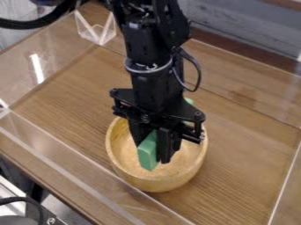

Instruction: Put the green block in the brown bowl

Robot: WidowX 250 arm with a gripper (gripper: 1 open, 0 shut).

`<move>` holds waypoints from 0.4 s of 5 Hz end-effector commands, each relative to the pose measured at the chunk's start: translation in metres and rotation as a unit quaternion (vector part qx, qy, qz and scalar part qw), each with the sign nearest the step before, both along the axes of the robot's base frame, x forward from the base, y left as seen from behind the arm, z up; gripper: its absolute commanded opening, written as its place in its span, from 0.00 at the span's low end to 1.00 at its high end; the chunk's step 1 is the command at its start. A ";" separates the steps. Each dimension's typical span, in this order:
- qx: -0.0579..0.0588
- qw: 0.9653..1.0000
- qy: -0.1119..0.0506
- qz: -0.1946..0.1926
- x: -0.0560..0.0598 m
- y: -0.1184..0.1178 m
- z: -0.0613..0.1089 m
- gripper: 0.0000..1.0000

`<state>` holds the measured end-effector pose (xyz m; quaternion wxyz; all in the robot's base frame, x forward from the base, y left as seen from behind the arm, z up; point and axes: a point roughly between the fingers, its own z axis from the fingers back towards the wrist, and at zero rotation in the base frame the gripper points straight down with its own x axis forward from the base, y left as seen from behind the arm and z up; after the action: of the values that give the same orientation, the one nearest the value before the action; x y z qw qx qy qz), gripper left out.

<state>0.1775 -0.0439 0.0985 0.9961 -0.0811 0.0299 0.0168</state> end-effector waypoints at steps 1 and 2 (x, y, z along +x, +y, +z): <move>-0.004 1.000 -0.011 0.005 0.003 0.002 0.003 0.00; -0.006 1.000 -0.010 0.006 0.003 0.002 0.002 0.00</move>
<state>0.1765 -0.0441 0.0955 0.9957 -0.0856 0.0317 0.0171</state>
